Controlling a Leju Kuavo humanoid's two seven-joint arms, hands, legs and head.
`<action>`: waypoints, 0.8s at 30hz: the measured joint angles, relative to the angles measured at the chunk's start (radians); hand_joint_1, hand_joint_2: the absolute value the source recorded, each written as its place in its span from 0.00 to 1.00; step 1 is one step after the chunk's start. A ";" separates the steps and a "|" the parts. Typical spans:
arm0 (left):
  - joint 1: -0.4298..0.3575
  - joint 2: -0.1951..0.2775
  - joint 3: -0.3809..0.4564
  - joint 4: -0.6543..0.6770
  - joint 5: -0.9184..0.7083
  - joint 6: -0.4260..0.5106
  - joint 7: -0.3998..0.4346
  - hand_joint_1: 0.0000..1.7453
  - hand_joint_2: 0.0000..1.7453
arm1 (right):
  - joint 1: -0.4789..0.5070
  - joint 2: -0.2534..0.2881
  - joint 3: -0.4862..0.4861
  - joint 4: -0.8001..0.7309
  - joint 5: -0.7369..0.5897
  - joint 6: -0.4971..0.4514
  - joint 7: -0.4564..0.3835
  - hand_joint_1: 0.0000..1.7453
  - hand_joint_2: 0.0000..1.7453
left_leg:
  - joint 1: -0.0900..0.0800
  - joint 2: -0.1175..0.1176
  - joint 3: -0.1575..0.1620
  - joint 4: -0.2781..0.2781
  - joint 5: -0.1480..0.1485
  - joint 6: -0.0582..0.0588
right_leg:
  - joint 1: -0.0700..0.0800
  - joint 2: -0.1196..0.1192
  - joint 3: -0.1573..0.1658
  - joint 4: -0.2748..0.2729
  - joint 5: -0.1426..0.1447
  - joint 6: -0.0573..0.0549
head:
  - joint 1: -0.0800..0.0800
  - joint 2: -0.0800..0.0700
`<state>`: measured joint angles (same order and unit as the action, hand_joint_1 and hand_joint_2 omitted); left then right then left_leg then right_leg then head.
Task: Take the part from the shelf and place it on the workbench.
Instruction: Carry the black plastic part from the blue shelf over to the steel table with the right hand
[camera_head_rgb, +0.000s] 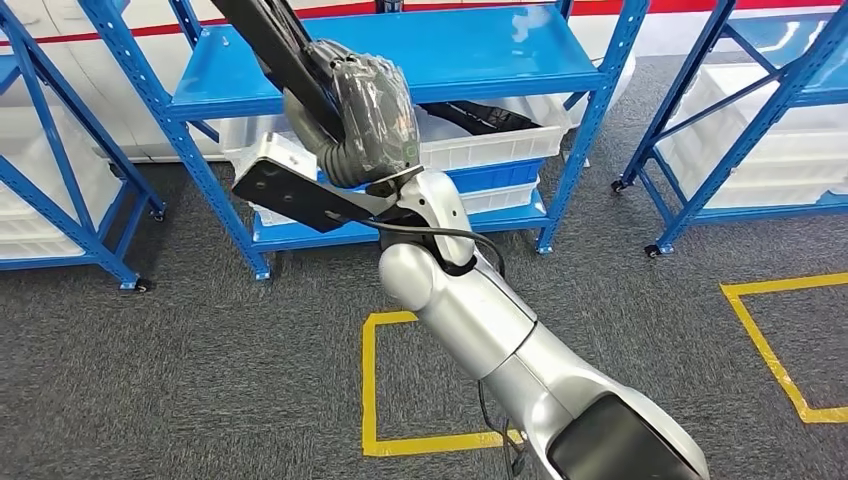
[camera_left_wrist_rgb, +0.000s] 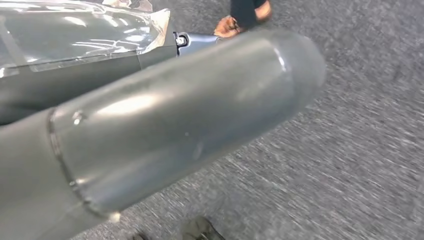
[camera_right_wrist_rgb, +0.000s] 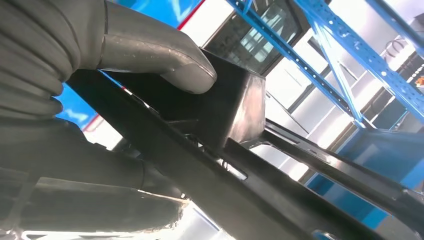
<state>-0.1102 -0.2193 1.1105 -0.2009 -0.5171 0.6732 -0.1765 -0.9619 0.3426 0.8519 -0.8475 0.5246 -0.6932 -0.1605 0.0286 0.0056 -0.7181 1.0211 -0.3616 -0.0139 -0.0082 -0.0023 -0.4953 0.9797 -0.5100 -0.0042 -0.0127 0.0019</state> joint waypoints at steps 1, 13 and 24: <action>0.001 0.000 0.003 0.000 0.003 0.008 0.004 0.00 0.00 | 0.002 0.000 -0.006 0.007 -0.016 0.005 -0.013 1.00 1.00 | 0.001 -0.002 -0.014 0.047 -0.057 -0.003 | -0.001 -0.001 -0.012 0.000 0.015 -0.008 | -0.001 0.000; 0.002 -0.013 0.082 -0.029 -0.077 0.028 0.064 0.00 0.00 | 0.016 0.000 -0.011 0.066 -0.147 0.002 -0.079 1.00 1.00 | -0.016 -0.007 0.201 -0.024 -0.137 0.033 | 0.013 -0.005 -0.144 0.018 0.138 0.022 | -0.006 0.000; -0.011 -0.023 0.195 -0.036 -0.145 0.029 0.022 0.00 0.00 | 0.015 -0.001 -0.051 0.093 -0.104 -0.001 -0.100 1.00 1.00 | -0.012 0.007 0.041 -0.033 0.015 0.040 | -0.007 0.000 -0.054 0.152 -0.001 0.062 | 0.003 0.000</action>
<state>-0.1214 -0.2419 1.3057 -0.2365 -0.6619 0.7019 -0.1540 -0.9465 0.3414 0.8013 -0.7547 0.4208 -0.6940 -0.2608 0.0170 0.0126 -0.6771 0.9882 -0.3469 0.0265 -0.0156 -0.0020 -0.5491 1.1313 -0.5106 0.0574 -0.0093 0.0019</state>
